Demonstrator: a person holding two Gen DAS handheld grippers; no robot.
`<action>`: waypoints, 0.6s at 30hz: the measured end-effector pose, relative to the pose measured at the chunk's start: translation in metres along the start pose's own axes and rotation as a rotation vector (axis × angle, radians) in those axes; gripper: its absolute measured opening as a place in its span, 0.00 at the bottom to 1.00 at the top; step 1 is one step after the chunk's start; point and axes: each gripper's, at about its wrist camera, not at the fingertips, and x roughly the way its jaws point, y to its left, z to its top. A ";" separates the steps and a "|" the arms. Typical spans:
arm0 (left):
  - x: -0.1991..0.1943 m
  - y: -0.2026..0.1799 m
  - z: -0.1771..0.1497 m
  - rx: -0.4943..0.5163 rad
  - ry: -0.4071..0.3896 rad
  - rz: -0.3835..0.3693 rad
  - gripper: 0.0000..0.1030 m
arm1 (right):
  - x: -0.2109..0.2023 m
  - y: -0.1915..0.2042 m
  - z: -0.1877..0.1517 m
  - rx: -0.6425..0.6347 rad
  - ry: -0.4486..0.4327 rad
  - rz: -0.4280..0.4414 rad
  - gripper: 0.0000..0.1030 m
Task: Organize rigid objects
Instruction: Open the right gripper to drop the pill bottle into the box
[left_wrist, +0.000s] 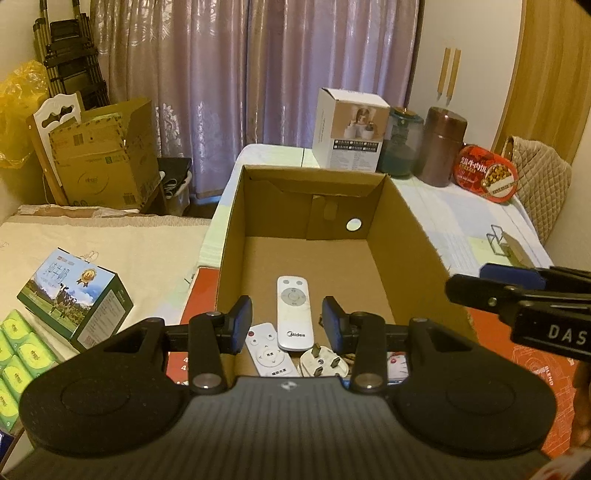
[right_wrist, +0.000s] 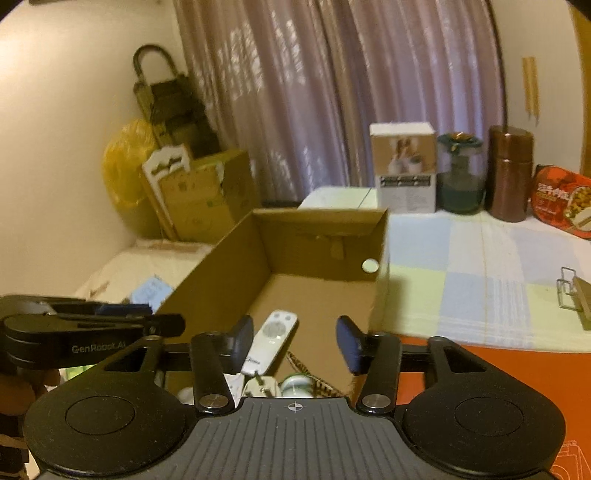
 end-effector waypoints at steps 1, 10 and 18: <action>-0.002 -0.001 0.001 0.001 -0.003 -0.001 0.35 | -0.003 -0.002 0.001 0.006 -0.001 -0.003 0.49; -0.025 -0.020 -0.002 0.001 -0.016 -0.024 0.35 | -0.033 -0.020 -0.010 0.048 0.022 -0.057 0.51; -0.049 -0.046 -0.007 0.016 -0.029 -0.038 0.35 | -0.072 -0.034 -0.017 0.068 0.005 -0.074 0.53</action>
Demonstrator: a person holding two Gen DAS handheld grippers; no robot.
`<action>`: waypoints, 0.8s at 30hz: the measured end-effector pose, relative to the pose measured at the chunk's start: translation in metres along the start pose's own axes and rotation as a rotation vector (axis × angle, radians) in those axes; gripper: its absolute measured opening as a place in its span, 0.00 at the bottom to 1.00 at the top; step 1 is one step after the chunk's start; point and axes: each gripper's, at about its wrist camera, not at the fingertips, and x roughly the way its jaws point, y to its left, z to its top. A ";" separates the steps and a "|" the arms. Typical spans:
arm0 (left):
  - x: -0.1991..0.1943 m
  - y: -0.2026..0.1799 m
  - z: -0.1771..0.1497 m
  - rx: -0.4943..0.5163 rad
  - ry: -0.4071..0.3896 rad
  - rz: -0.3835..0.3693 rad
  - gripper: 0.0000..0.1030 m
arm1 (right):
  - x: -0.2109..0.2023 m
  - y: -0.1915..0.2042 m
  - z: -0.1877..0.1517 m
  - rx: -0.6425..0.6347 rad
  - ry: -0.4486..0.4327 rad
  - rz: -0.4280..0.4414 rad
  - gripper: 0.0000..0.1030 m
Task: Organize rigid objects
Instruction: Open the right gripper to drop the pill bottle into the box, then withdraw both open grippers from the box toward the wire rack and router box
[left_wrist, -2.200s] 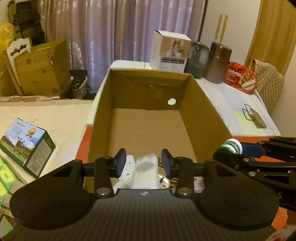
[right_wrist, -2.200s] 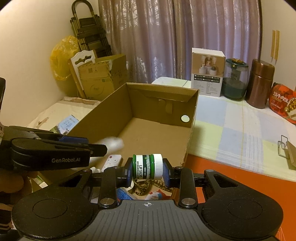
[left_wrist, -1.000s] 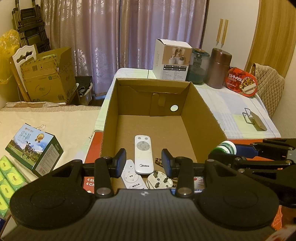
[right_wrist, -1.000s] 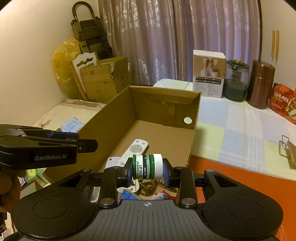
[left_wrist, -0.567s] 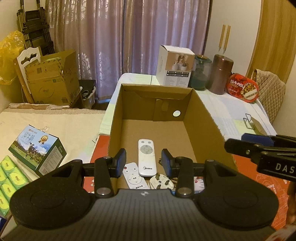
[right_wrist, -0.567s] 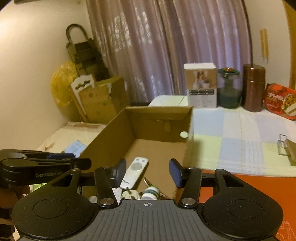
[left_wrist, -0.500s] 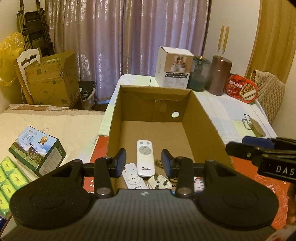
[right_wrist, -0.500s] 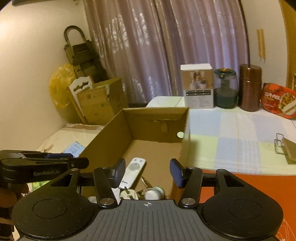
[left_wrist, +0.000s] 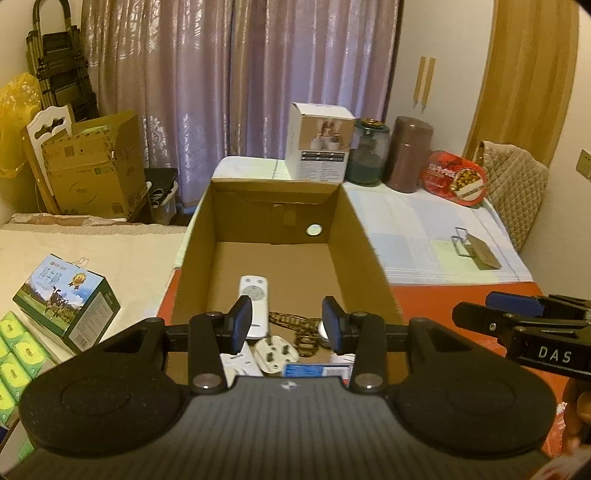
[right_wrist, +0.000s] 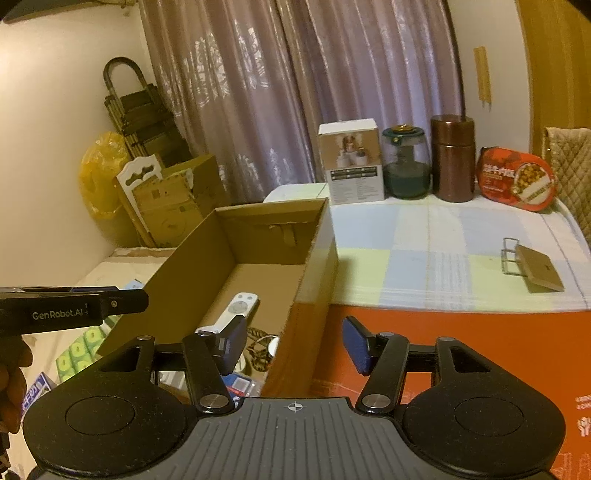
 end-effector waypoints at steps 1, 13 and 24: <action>-0.002 -0.004 0.000 0.000 -0.002 -0.003 0.35 | -0.004 -0.001 0.000 0.003 -0.003 -0.002 0.53; -0.014 -0.058 0.003 0.032 -0.011 -0.064 0.43 | -0.053 -0.043 0.000 0.051 -0.056 -0.074 0.56; -0.006 -0.115 0.008 0.090 -0.012 -0.118 0.68 | -0.095 -0.099 -0.004 0.115 -0.101 -0.189 0.62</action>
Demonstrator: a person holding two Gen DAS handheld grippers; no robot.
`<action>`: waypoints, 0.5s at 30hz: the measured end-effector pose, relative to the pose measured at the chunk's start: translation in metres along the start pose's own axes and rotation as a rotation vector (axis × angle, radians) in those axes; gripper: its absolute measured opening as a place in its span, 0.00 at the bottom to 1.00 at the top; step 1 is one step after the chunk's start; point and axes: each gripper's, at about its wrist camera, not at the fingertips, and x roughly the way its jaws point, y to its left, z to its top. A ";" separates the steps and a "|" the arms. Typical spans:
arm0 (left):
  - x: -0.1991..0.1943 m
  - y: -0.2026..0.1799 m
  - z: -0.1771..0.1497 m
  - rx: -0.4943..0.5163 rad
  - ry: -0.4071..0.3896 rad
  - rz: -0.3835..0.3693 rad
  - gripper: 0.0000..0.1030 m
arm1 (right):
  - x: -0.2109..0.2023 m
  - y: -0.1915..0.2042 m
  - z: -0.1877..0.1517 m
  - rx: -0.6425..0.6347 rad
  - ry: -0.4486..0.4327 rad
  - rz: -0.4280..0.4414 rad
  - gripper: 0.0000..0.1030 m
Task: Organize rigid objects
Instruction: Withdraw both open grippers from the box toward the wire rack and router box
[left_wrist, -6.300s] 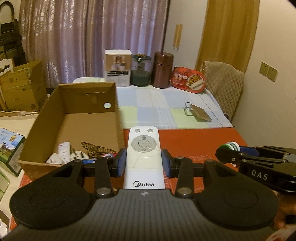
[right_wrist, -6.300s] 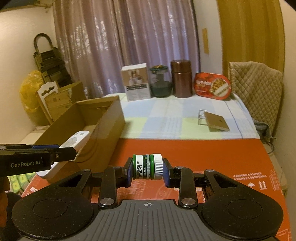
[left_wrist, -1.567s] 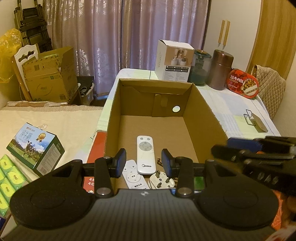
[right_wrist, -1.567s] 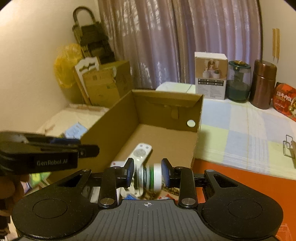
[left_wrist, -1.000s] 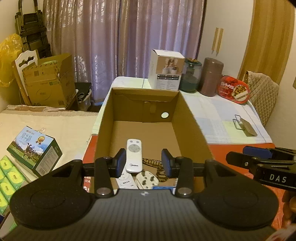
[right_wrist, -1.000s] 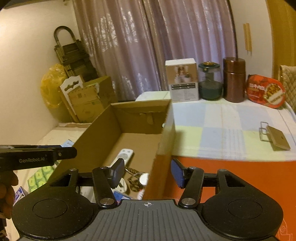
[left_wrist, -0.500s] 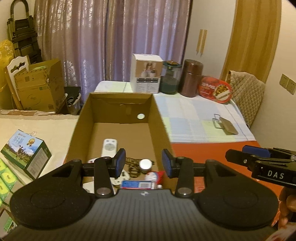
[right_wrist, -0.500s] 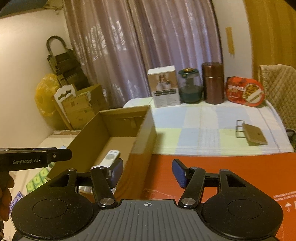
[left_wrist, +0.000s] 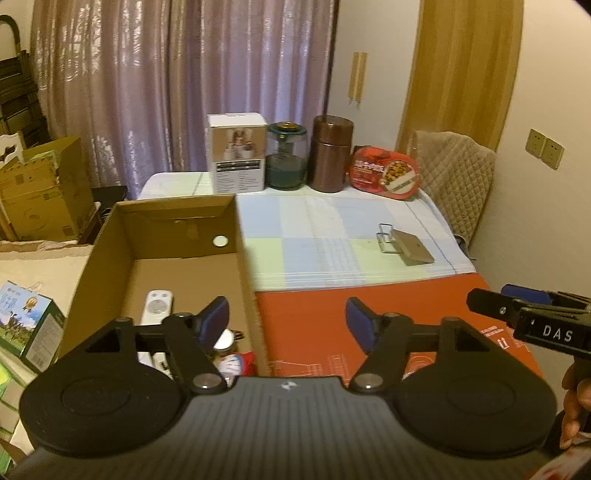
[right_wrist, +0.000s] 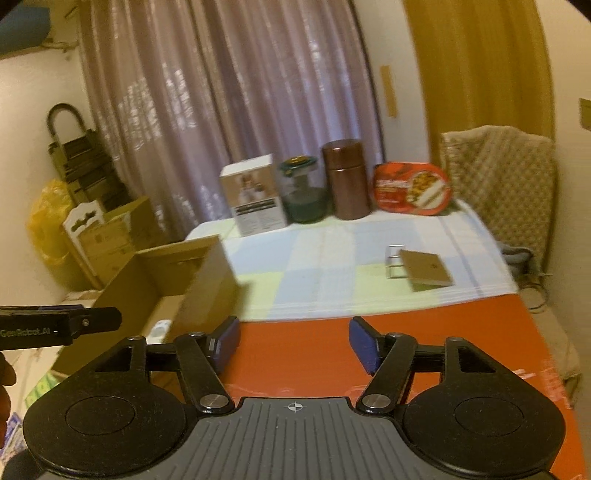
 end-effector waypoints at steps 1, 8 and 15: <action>0.002 -0.004 0.001 0.004 0.000 -0.005 0.69 | -0.002 -0.005 0.000 0.004 -0.003 -0.010 0.62; 0.014 -0.034 0.007 0.033 -0.015 -0.029 0.83 | -0.014 -0.043 0.003 0.031 -0.020 -0.105 0.75; 0.045 -0.062 0.018 0.046 -0.015 -0.056 0.88 | -0.008 -0.082 0.012 0.036 -0.034 -0.169 0.87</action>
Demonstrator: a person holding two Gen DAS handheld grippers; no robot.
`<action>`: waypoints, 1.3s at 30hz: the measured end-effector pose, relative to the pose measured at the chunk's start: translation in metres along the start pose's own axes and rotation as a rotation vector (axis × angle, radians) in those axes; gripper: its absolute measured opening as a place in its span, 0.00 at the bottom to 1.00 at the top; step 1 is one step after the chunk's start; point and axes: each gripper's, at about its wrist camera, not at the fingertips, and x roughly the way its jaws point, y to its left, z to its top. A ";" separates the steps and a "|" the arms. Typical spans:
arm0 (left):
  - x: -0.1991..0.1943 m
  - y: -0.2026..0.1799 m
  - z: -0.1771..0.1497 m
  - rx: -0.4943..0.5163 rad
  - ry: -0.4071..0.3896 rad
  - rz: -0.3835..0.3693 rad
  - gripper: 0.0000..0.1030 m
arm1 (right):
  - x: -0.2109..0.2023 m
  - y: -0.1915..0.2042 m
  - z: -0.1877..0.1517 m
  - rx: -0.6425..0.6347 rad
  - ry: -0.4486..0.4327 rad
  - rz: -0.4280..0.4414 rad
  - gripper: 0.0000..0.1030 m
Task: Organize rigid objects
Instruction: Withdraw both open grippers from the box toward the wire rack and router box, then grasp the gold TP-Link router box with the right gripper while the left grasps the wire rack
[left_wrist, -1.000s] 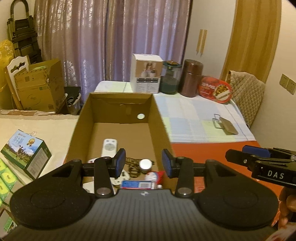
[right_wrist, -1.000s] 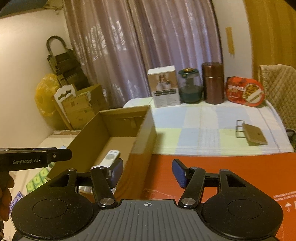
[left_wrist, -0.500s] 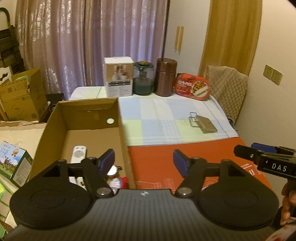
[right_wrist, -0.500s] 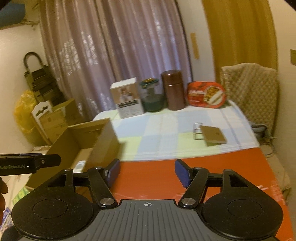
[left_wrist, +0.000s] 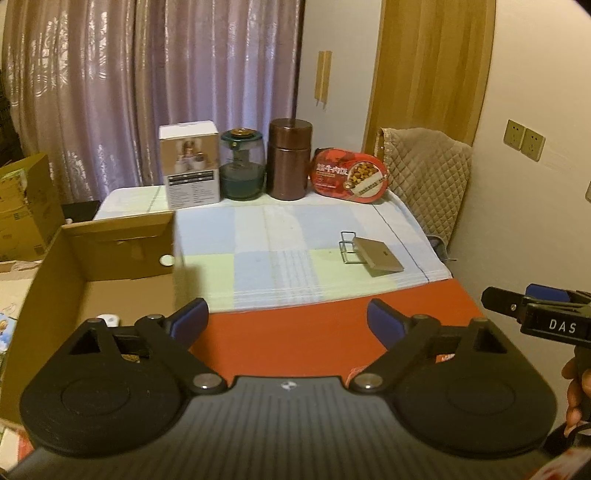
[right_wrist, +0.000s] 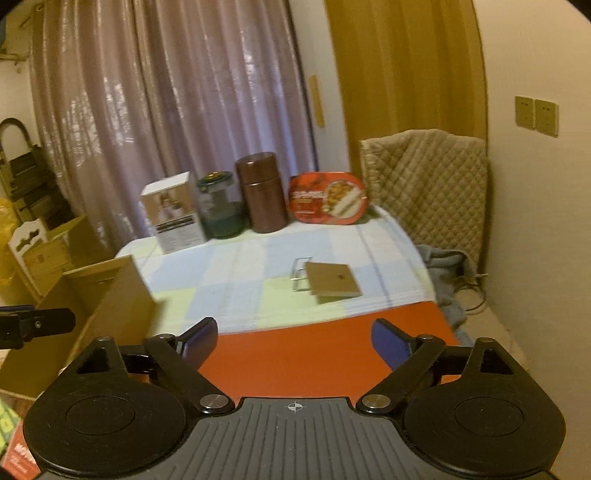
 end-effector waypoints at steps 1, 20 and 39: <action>0.008 -0.003 0.002 -0.003 0.004 -0.003 0.89 | 0.004 -0.004 0.001 -0.001 0.001 -0.002 0.87; 0.200 -0.015 0.033 -0.006 0.090 0.002 0.89 | 0.196 -0.082 0.026 0.032 0.042 0.072 0.95; 0.294 -0.028 0.028 -0.072 0.118 -0.004 0.90 | 0.317 -0.111 0.017 0.124 0.141 0.175 0.98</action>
